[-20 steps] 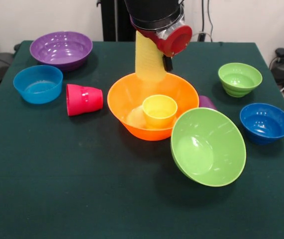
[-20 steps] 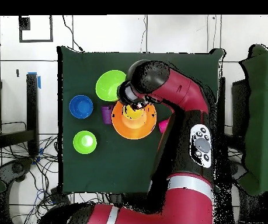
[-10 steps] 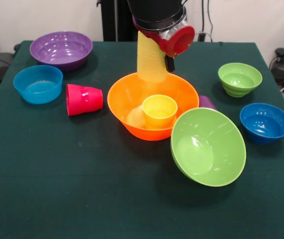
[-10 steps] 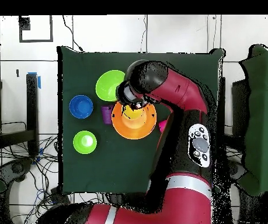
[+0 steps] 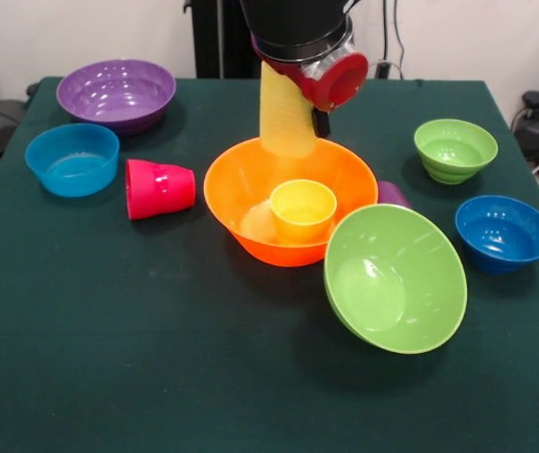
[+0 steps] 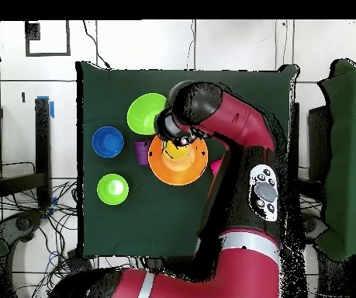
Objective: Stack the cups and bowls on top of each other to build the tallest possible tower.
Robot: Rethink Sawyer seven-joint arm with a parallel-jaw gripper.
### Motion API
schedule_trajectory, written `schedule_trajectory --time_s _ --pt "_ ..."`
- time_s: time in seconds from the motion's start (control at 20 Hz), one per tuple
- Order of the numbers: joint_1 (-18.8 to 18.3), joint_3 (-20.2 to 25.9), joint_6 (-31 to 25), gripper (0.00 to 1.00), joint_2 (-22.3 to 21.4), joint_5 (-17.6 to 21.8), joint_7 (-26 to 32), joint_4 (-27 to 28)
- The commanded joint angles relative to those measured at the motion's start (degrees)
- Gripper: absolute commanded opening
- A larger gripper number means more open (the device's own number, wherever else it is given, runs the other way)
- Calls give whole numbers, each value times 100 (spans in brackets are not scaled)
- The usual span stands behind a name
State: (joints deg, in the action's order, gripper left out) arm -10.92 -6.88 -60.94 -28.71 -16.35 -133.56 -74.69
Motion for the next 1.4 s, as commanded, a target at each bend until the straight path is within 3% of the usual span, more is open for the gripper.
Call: schedule_trajectory --time_s 0.05,1.05,1.4 --pt "131 245 525 0 456 -59 -976 -340" --pt "116 185 808 0 823 -82 -941 -133" --pt "155 190 845 0 718 -142 -955 -267"
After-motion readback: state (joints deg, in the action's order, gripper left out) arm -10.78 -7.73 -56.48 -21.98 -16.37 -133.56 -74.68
